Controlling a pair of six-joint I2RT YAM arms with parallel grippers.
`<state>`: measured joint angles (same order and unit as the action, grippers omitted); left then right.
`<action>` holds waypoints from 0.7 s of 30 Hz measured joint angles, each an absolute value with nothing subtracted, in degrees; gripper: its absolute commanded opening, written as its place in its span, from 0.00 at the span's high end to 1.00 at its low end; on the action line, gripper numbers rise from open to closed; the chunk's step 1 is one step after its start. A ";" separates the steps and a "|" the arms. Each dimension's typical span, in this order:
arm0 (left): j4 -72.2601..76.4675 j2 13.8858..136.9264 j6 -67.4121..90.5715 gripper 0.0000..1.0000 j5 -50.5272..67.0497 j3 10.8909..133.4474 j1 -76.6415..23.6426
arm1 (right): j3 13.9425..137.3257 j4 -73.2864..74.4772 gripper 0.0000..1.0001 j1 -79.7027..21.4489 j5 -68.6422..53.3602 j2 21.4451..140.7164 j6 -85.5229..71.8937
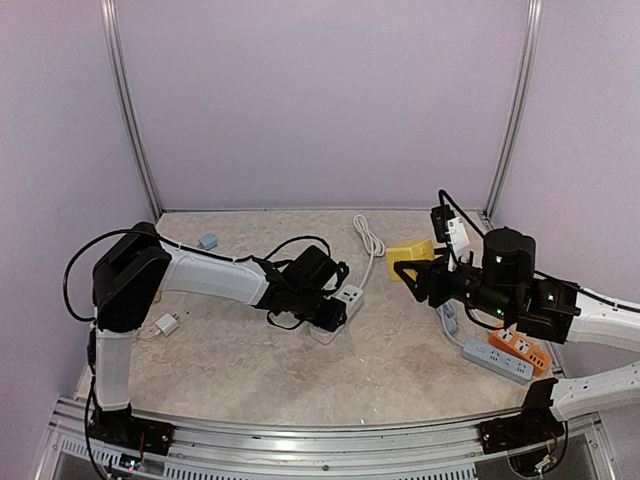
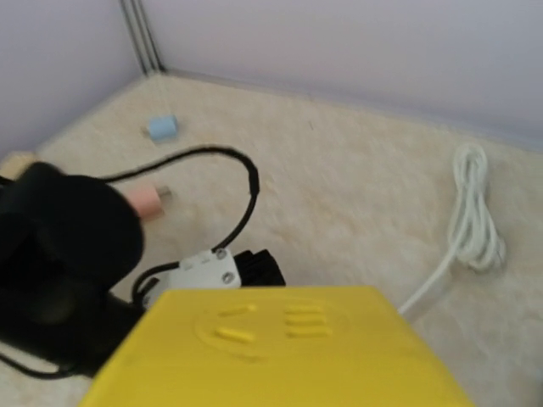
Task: Insert the plug
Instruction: Pick up the socket from the center of the board, then place the socket at the center of the board.
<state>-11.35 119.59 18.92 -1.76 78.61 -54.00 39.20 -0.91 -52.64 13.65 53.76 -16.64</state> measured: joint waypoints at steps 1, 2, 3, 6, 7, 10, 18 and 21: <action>-11.33 120.07 18.35 0.56 -2.15 79.26 -54.83 | 40.36 0.67 1.00 -52.64 14.04 54.87 -17.23; -11.29 120.44 17.69 0.56 -2.48 79.75 -55.53 | 41.60 2.15 1.00 -52.62 14.35 56.05 -17.82; -11.27 120.70 17.28 0.56 -2.66 80.03 -56.03 | 43.07 3.86 1.00 -52.60 14.66 57.32 -18.37; -10.98 121.01 15.75 0.51 -3.09 80.20 -57.06 | 47.55 8.54 1.00 -52.58 15.64 61.14 -20.27; -10.96 121.03 15.35 0.47 -3.03 80.20 -57.19 | 48.80 9.87 1.00 -52.58 15.94 62.24 -20.97; -10.94 121.05 14.52 0.35 -2.79 80.20 -57.25 | 50.15 12.71 1.00 -52.58 16.99 63.59 -22.96; -8.71 120.73 13.41 0.06 -1.76 77.76 -57.65 | 50.15 16.14 1.00 -52.25 17.61 62.52 -25.12; -7.11 119.61 13.65 0.01 -1.89 75.68 -57.69 | 50.15 16.32 1.00 -51.99 17.12 62.11 -24.95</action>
